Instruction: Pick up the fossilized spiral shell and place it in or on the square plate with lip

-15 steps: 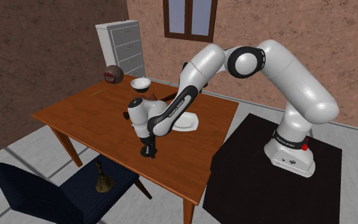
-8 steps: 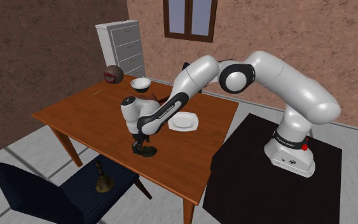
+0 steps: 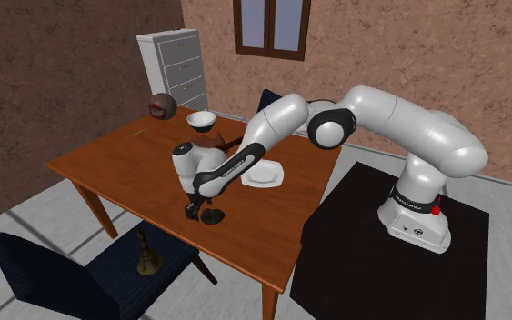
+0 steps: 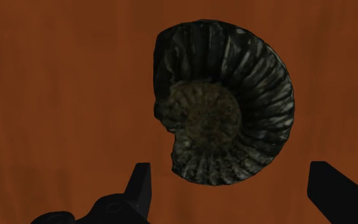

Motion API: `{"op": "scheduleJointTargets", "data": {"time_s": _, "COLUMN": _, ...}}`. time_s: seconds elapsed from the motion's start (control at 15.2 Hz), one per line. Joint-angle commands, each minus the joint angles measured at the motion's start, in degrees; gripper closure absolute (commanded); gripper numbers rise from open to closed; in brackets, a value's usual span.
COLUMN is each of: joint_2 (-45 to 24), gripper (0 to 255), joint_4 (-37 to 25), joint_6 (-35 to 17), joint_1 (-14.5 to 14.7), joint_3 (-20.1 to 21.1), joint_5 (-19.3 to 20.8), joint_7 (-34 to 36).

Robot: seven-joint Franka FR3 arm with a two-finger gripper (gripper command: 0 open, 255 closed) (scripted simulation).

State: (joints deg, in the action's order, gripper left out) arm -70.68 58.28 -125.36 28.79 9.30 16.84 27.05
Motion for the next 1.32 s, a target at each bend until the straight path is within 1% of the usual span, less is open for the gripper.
{"op": "scheduleJointTargets", "data": {"time_s": 0.0, "joint_2": -2.09, "gripper": 0, "joint_4": -1.91, "joint_6": -0.25, "joint_1": 0.14, "joint_3": -0.16, "joint_5": 0.02, "joint_7": -0.14}}
{"op": "scheduleJointTargets", "data": {"time_s": 0.53, "joint_2": -2.09, "gripper": 0, "joint_4": -1.9, "joint_6": -0.25, "joint_1": 0.14, "joint_3": -0.16, "joint_5": 0.02, "joint_7": -0.13}}
{"op": "scheduleJointTargets", "data": {"time_s": 0.59, "joint_2": -2.09, "gripper": 255, "joint_4": -1.9, "joint_6": -0.25, "joint_1": 0.14, "joint_3": -0.16, "joint_5": 0.02, "joint_7": -0.13}}
{"op": "scheduleJointTargets", "data": {"time_s": 1.19, "joint_2": -2.1, "gripper": 255, "joint_4": -1.91, "joint_6": -0.25, "joint_1": 0.14, "joint_3": -0.16, "joint_5": 0.02, "joint_7": -0.14}}
{"op": "scheduleJointTargets", "data": {"time_s": 1.25, "joint_2": -1.26, "gripper": 255, "joint_4": -1.15, "joint_6": -0.16, "joint_1": 0.06, "joint_3": -0.11, "joint_5": 0.01, "joint_7": -0.1}}
